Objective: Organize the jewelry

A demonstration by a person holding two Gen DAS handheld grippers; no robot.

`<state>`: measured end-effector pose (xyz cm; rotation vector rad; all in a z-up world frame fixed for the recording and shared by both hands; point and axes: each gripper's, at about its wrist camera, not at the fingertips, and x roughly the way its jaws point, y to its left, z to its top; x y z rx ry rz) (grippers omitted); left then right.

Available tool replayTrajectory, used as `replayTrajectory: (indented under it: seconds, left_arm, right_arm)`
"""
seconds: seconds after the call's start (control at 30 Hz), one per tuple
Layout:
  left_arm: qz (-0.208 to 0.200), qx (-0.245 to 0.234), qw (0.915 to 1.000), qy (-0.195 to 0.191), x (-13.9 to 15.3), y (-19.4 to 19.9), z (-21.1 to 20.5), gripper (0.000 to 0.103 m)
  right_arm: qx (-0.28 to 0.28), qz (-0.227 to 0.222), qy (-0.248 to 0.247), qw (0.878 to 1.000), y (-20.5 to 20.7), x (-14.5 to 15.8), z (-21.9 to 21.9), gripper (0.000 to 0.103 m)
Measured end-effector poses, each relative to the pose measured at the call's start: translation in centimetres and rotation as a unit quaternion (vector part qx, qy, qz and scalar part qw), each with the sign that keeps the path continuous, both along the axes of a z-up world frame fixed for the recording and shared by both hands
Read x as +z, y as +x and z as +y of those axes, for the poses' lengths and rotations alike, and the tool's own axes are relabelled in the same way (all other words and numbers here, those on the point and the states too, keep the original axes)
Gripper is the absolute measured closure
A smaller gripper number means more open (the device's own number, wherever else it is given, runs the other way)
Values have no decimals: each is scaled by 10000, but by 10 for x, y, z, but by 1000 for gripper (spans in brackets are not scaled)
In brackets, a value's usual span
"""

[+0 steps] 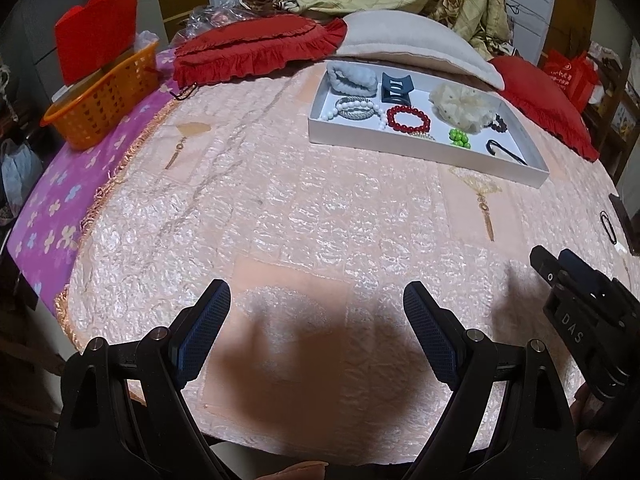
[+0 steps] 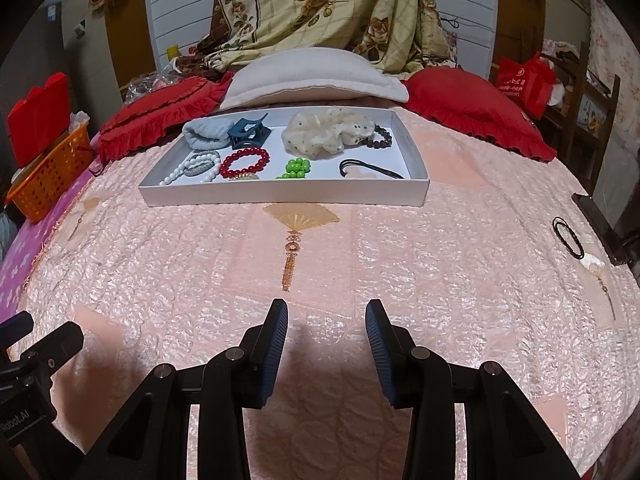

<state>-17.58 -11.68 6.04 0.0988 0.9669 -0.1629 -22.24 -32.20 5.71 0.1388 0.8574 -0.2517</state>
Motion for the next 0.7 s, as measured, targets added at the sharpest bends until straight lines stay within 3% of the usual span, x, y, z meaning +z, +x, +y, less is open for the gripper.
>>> replayTrajectory:
  seconds: [0.7]
  left_arm:
    - [172, 57, 9998, -7, -8, 6, 1, 15]
  right_arm:
    - [56, 32, 0, 10000, 4, -7, 0, 64]
